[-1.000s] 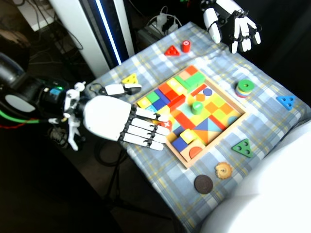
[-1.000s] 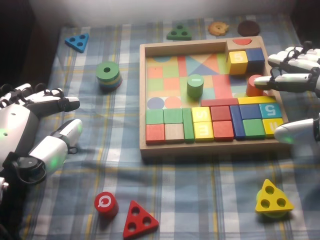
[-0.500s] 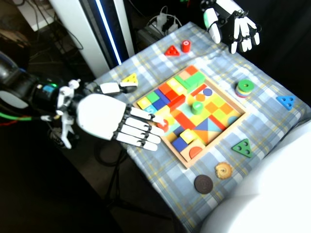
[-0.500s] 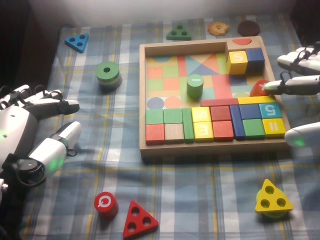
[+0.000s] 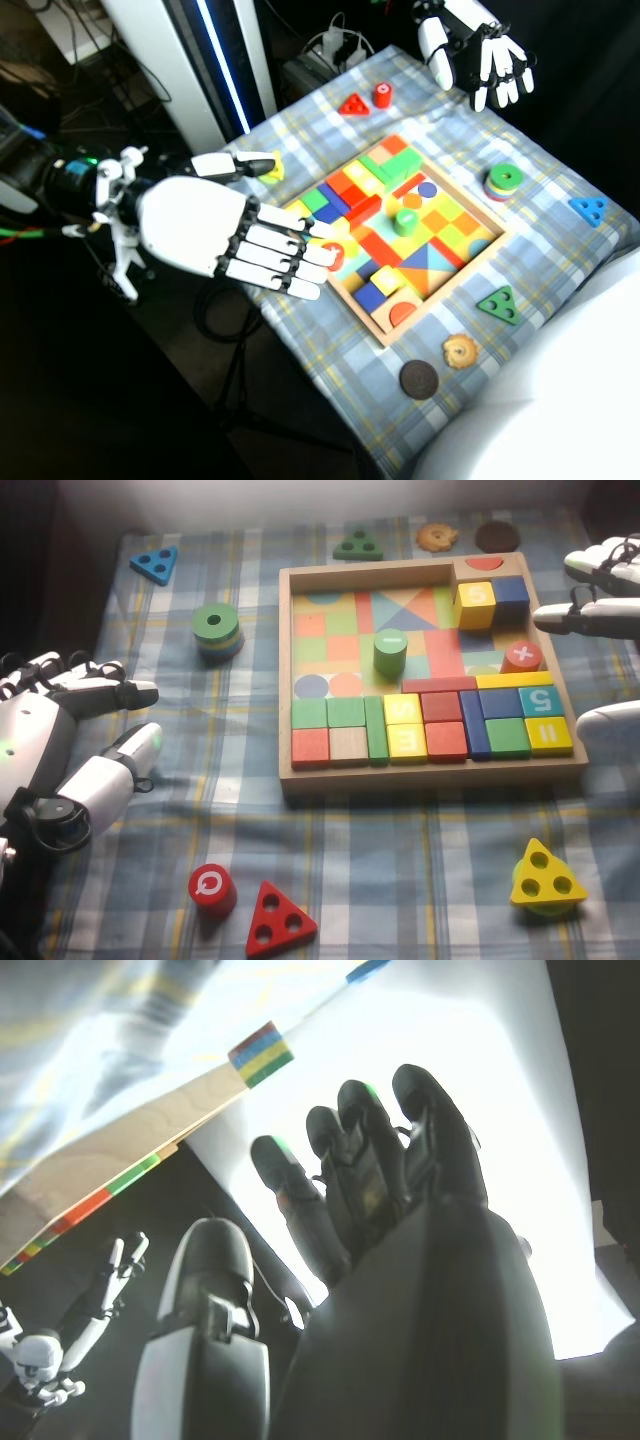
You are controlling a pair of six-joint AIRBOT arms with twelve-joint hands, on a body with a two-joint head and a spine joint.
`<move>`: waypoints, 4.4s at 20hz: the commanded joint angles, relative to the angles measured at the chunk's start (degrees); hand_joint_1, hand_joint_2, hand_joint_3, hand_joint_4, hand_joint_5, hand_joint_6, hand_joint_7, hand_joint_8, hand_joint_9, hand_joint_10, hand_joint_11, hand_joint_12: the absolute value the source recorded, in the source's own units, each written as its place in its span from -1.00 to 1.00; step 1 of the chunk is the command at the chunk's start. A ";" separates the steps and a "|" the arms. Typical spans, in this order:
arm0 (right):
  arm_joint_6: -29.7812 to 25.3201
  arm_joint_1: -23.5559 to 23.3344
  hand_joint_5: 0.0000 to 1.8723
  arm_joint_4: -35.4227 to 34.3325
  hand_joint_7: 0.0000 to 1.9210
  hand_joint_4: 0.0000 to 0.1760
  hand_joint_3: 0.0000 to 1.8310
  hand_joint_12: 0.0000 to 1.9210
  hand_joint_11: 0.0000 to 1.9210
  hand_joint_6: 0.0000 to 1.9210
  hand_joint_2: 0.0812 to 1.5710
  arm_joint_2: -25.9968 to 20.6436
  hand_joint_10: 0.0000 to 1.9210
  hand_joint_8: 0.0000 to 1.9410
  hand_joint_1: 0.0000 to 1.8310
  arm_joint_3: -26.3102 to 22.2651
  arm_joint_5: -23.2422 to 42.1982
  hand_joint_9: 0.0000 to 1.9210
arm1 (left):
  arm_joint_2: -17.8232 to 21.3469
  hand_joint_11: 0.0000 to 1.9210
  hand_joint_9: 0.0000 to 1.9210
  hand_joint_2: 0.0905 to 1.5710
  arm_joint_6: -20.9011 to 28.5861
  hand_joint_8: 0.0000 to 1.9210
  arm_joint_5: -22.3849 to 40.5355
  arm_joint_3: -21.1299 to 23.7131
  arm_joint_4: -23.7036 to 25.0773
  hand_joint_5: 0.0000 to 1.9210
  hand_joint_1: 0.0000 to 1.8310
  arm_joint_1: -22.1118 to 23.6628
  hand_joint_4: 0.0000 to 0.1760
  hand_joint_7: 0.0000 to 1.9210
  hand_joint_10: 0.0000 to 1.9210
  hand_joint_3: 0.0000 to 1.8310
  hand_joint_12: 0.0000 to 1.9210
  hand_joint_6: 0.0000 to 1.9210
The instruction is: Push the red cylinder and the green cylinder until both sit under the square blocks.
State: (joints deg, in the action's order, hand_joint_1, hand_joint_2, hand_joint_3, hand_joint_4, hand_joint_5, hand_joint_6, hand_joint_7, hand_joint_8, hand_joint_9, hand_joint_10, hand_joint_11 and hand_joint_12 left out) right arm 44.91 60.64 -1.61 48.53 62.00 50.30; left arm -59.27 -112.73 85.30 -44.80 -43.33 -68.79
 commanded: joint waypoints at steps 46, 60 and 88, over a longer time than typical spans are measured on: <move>-11.87 -17.65 -0.69 16.05 -1.00 0.04 -1.00 -1.00 -1.00 -0.99 0.12 20.71 -1.00 -1.00 -1.00 17.35 -3.26 -1.00 | -0.49 -1.00 -0.54 0.69 0.23 -1.00 5.38 -0.53 3.00 -0.12 -0.45 0.50 -1.00 -0.46 -1.00 -1.00 -0.43 -1.00; -11.87 -15.08 -0.64 20.03 -1.00 0.32 -1.00 -1.00 -1.00 -0.99 0.10 19.24 -1.00 -1.00 -1.00 16.61 -9.39 -1.00 | -0.44 -1.00 -0.54 0.68 0.23 -1.00 5.45 -0.34 2.93 -0.10 -0.35 0.47 -1.00 -0.44 -1.00 -1.00 -0.41 -1.00; -4.32 -6.51 -0.69 9.85 -1.00 1.00 -1.00 -1.00 -1.00 -1.00 0.09 4.92 -1.00 -1.00 -1.00 6.12 -9.29 -1.00 | -0.27 -1.00 -0.55 0.67 0.23 -1.00 5.12 -0.08 2.42 -0.13 -0.43 0.00 -1.00 -0.46 -1.00 -1.00 -0.50 -1.00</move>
State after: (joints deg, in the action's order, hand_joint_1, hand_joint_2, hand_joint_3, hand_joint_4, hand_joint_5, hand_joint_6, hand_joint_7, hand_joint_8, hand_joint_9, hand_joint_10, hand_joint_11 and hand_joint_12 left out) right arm 40.47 54.17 9.67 53.52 67.83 36.86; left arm -59.55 -112.75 84.27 -44.93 -43.75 -68.93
